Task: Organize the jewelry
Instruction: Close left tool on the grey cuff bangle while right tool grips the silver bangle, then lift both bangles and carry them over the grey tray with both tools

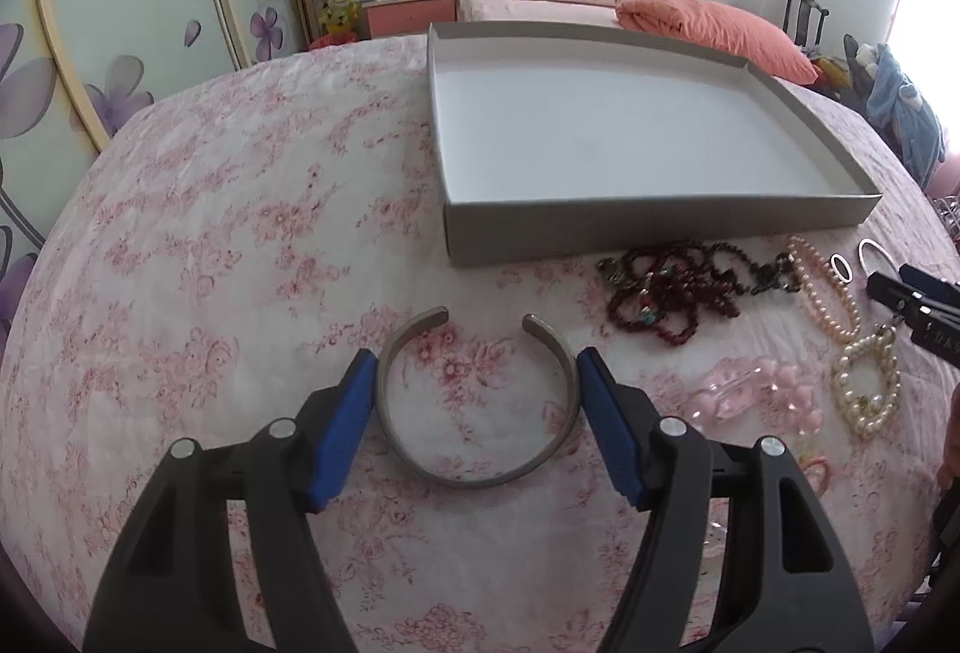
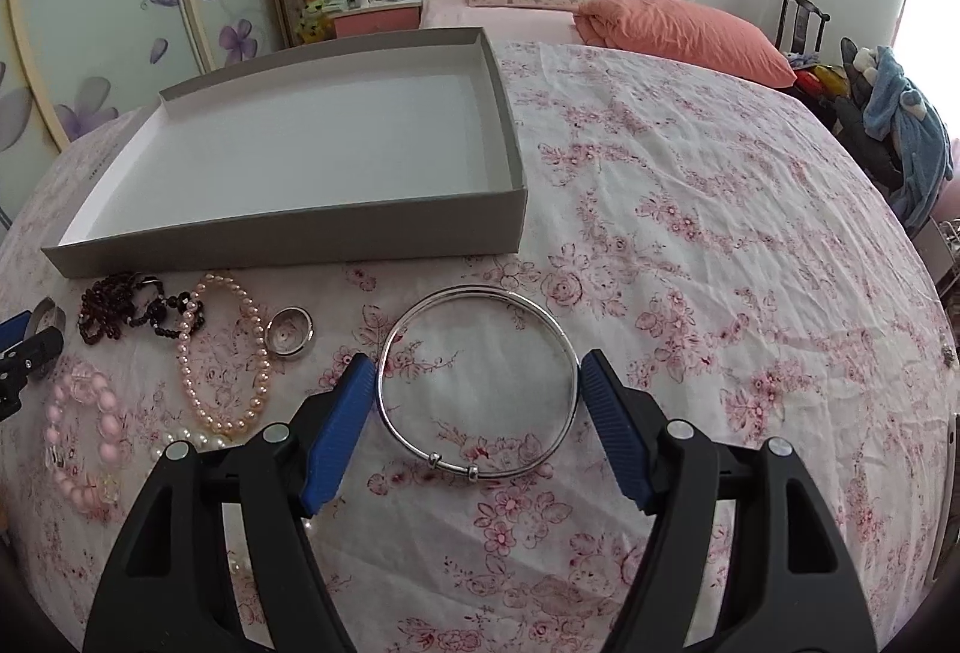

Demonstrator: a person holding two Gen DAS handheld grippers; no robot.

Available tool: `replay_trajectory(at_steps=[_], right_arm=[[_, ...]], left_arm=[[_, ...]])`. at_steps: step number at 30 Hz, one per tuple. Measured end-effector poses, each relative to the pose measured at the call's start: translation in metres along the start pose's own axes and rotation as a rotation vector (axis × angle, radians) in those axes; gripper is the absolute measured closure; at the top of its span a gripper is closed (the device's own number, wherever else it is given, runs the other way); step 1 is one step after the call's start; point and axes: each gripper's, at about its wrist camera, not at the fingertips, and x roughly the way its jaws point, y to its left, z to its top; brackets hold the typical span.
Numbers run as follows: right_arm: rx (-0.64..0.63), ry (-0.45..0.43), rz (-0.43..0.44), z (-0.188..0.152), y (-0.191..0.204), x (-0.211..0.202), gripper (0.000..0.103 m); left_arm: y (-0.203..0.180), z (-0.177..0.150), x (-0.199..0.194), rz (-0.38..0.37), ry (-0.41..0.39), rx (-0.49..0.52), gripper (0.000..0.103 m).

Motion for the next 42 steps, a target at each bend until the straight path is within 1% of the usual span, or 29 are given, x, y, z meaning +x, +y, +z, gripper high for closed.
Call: replay_trajectory(at_steps=[1,2,5,6,7,8,9,12,15,22,35,38,42], right_arm=[[0.002,0.004,0.001,0.001,0.000,0.001,0.030],[0.004,0.010,0.000,0.001,0.000,0.002,0.024],[0.006,0.007,0.009,0.001,-0.001,0.004,0.023],[0.000,0.002,0.015,0.001,-0.001,0.004,0.023],[-0.004,-0.003,0.018,0.001,0.000,0.003,0.032],[-0.009,-0.002,0.016,0.001,0.000,0.003,0.033],[-0.010,-0.003,0.016,0.001,0.001,0.002,0.033],[-0.011,-0.011,0.023,0.001,0.000,0.001,0.033],[-0.012,-0.021,0.028,-0.001,0.002,-0.001,0.033],[-0.023,-0.072,0.037,-0.004,0.005,-0.016,0.033],[-0.021,-0.082,0.050,-0.003,0.007,-0.019,0.033],[-0.018,-0.099,0.060,-0.002,0.007,-0.026,0.033],[-0.025,-0.141,0.076,0.002,0.010,-0.040,0.033]], left_arm=[[0.000,0.000,0.000,0.000,0.001,0.000,0.037],[0.000,0.000,0.000,0.000,0.003,-0.001,0.037],[0.000,0.002,0.001,0.006,0.004,-0.001,0.035],[0.000,0.002,0.002,0.009,0.005,-0.002,0.032],[0.000,0.002,0.003,0.010,0.005,-0.003,0.032],[0.000,0.003,0.003,0.009,0.003,-0.004,0.033],[-0.001,0.003,0.003,0.003,-0.003,-0.001,0.037],[0.000,0.004,0.004,0.000,-0.006,-0.002,0.037],[0.002,0.003,0.001,-0.015,-0.013,-0.011,0.038],[0.002,0.003,-0.014,-0.009,-0.057,-0.011,0.038],[-0.002,0.002,-0.019,-0.016,-0.066,-0.010,0.037],[-0.003,0.003,-0.023,-0.018,-0.076,-0.011,0.037],[-0.004,0.008,-0.033,-0.020,-0.107,-0.012,0.037]])
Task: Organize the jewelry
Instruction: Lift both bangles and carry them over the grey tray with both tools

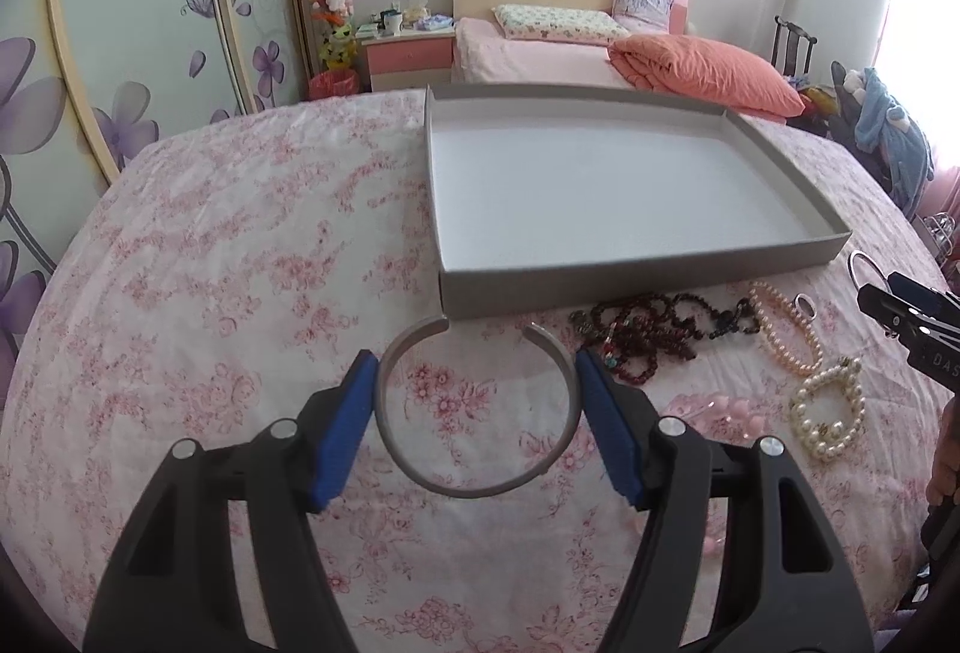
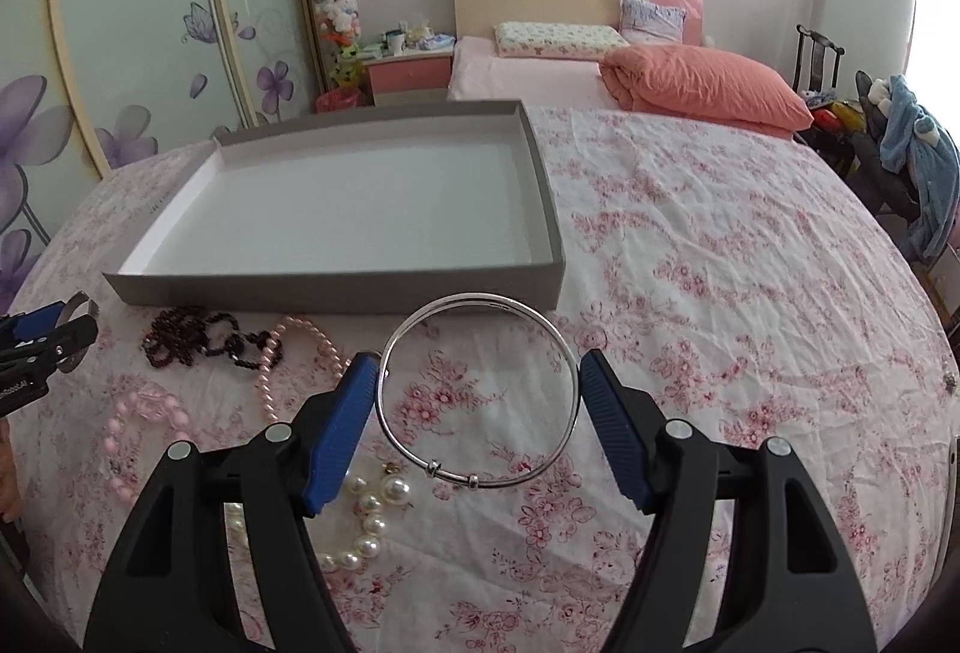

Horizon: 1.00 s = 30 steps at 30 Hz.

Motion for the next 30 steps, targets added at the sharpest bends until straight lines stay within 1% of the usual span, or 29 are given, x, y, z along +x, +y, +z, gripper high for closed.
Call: replay_trajectory(at_steps=[9,14,18,23,30], right_arm=[[-0.022,-0.131,0.034,0.021,0.015,-0.030,0.033],[-0.023,-0.237,0.025,0.037,0.021,-0.044,0.033],[-0.018,-0.293,0.022,0.051,0.023,-0.044,0.033],[0.000,-0.329,0.025,0.069,0.023,-0.032,0.033],[0.014,-0.339,0.022,0.088,0.024,-0.008,0.033]], left_arm=[[-0.008,0.017,-0.027,-0.012,-0.091,0.007,0.037],[-0.020,0.034,-0.036,-0.021,-0.146,0.021,0.037],[-0.029,0.049,-0.038,-0.024,-0.189,0.031,0.037],[-0.040,0.071,-0.028,-0.038,-0.223,0.028,0.037],[-0.048,0.099,0.000,-0.040,-0.234,0.030,0.037]])
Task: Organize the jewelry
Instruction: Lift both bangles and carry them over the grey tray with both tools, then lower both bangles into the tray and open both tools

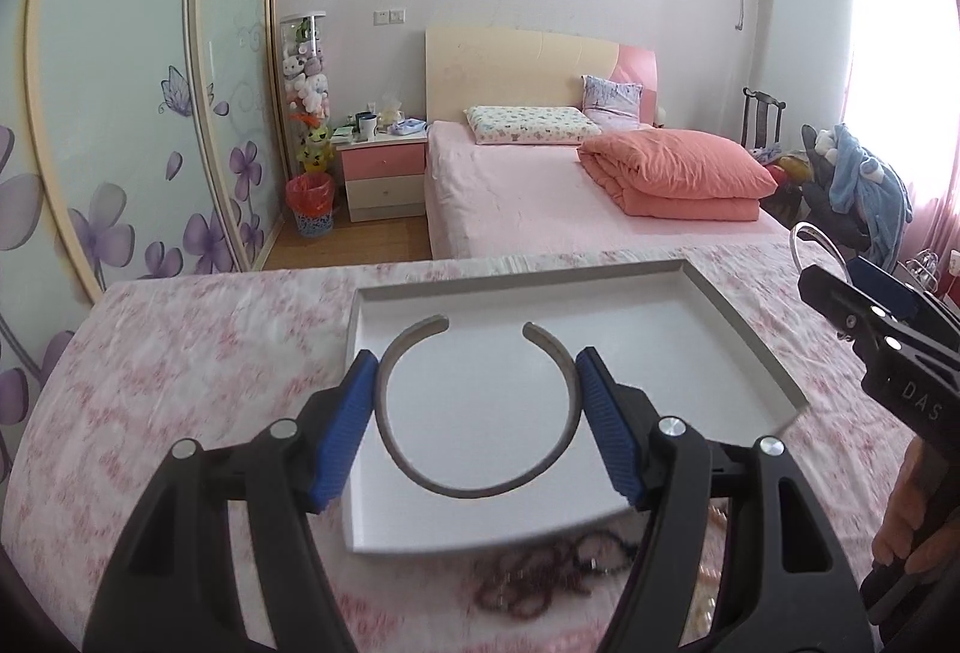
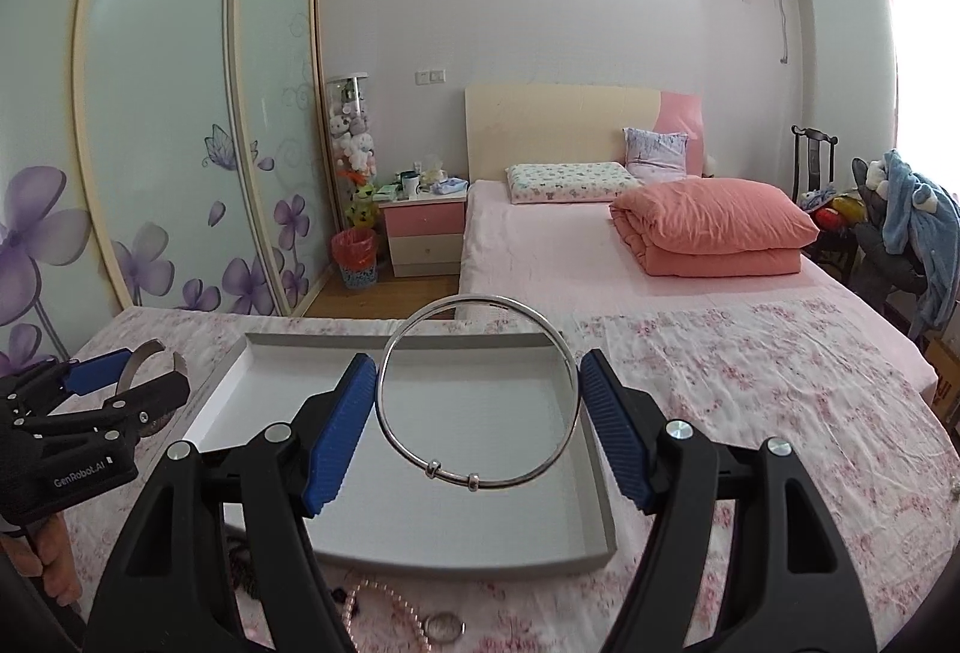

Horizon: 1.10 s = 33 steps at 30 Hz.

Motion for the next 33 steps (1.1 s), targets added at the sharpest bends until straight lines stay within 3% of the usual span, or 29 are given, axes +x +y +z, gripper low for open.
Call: replay_trajectory(at_steps=[4,11,20,23,25,33], right_arm=[[0.001,0.023,0.000,0.004,-0.002,0.023,0.033],[0.020,0.147,0.021,-0.005,-0.005,0.072,0.033],[0.048,0.261,0.028,-0.014,-0.005,0.106,0.032],[0.062,0.282,0.031,-0.015,-0.007,0.110,0.030],[0.064,0.283,0.033,-0.016,-0.007,0.109,0.023],[0.055,0.253,0.026,-0.018,-0.013,0.095,0.023]], left_arm=[[0.001,0.006,0.026,0.004,0.017,-0.009,0.037],[0.004,0.006,0.066,0.002,0.074,-0.022,0.037],[0.008,0.002,0.096,-0.005,0.126,-0.039,0.037],[0.009,0.000,0.103,-0.019,0.151,-0.047,0.037],[0.010,-0.002,0.105,-0.027,0.159,-0.053,0.037],[0.020,-0.001,0.094,-0.010,0.143,-0.084,0.036]])
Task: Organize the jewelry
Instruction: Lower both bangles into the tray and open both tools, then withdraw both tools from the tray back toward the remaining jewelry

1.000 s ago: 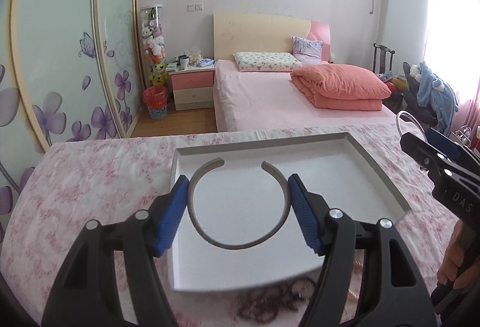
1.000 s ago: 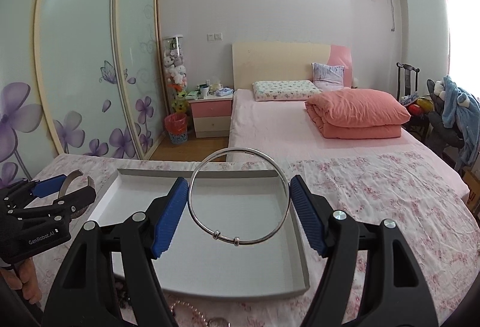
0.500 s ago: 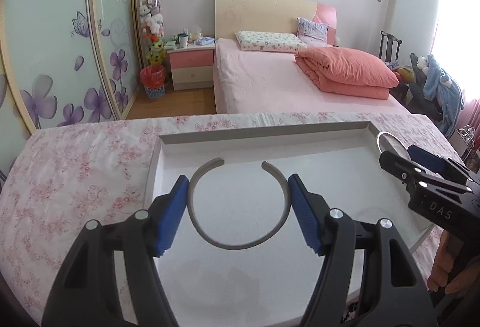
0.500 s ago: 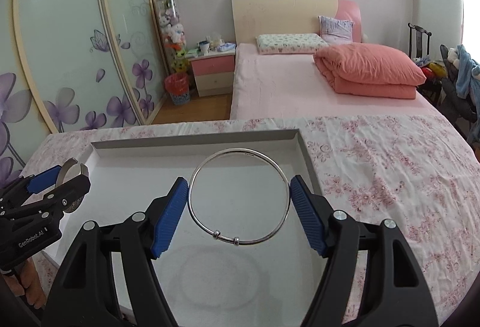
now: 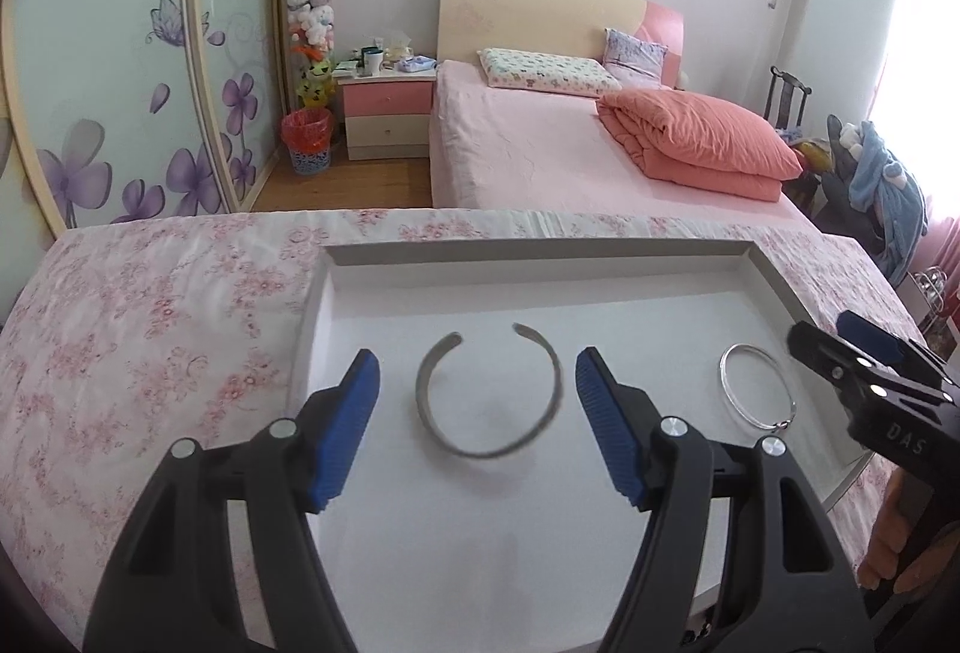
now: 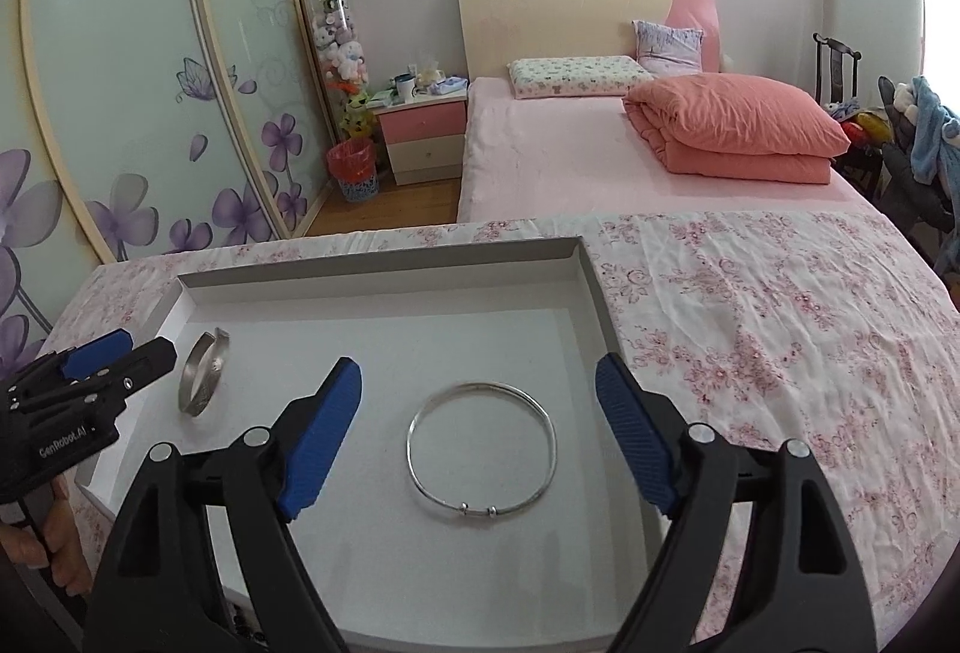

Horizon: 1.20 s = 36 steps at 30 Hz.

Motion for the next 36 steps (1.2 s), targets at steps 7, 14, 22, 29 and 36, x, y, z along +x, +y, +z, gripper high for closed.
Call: replay_trajectory(at_steps=[7,14,22,29,36], right_arm=[[-0.001,-0.017,-0.001,-0.009,-0.008,-0.021,0.023],[-0.015,-0.022,0.003,-0.025,-0.013,-0.047,0.025],[-0.031,0.020,0.018,-0.062,-0.017,-0.075,0.029],[-0.055,0.109,0.027,-0.106,-0.017,-0.092,0.039],[-0.053,0.155,0.034,-0.129,-0.013,-0.098,0.054]], left_arm=[[0.008,-0.007,-0.018,0.014,-0.009,-0.012,0.036],[0.013,-0.020,-0.039,0.015,-0.019,-0.018,0.036],[0.021,-0.053,-0.079,0.009,-0.030,-0.017,0.036],[0.022,-0.091,-0.103,0.001,-0.006,-0.004,0.036],[0.019,-0.117,-0.111,-0.005,0.023,0.005,0.036]])
